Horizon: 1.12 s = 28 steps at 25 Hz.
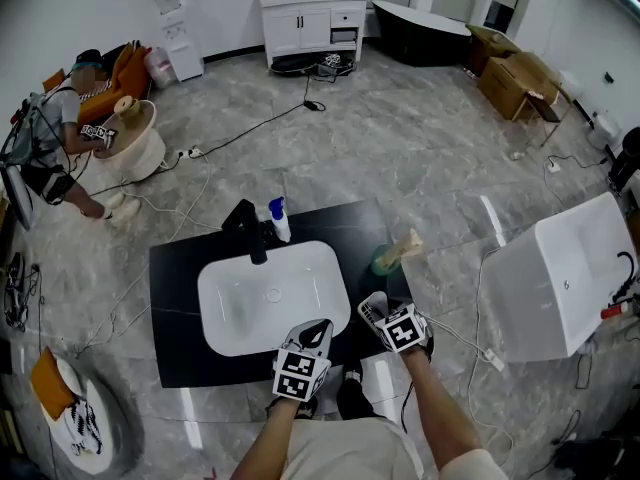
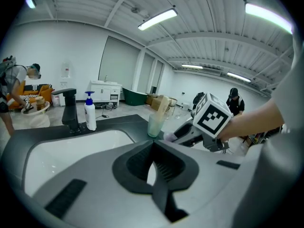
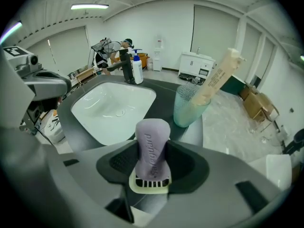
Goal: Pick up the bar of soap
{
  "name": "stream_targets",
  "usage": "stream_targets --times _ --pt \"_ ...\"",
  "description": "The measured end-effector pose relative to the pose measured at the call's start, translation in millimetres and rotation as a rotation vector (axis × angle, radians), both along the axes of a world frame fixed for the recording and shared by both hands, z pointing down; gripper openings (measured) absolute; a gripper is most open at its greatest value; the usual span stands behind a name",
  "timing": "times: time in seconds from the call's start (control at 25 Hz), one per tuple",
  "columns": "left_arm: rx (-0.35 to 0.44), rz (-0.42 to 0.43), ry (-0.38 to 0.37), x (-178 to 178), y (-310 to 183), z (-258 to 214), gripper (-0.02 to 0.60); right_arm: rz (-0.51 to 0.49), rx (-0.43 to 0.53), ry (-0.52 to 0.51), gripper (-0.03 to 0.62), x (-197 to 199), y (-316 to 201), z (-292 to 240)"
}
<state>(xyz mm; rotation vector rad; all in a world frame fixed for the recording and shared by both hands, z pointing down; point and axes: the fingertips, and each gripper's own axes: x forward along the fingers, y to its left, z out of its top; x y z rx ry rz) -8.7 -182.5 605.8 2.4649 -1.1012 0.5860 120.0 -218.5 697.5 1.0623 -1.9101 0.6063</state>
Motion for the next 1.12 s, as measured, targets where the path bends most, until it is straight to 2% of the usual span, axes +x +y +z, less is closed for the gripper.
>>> stream_targets --times 0.24,0.48,0.84,1.12 --pt "0.010 0.015 -0.024 -6 -3 1 0.005 0.034 0.080 -0.061 0.184 -2 -1 -20" --pt "0.033 0.031 -0.041 -8 -10 -9 0.005 0.052 0.212 -0.169 0.184 -9 -1 -48" --pt "0.092 0.081 -0.067 -5 -19 -24 0.005 0.119 0.335 -0.322 0.184 -17 6 -86" --pt "0.136 0.105 -0.067 -1 -24 -37 0.005 0.174 0.433 -0.506 0.184 -16 17 -121"
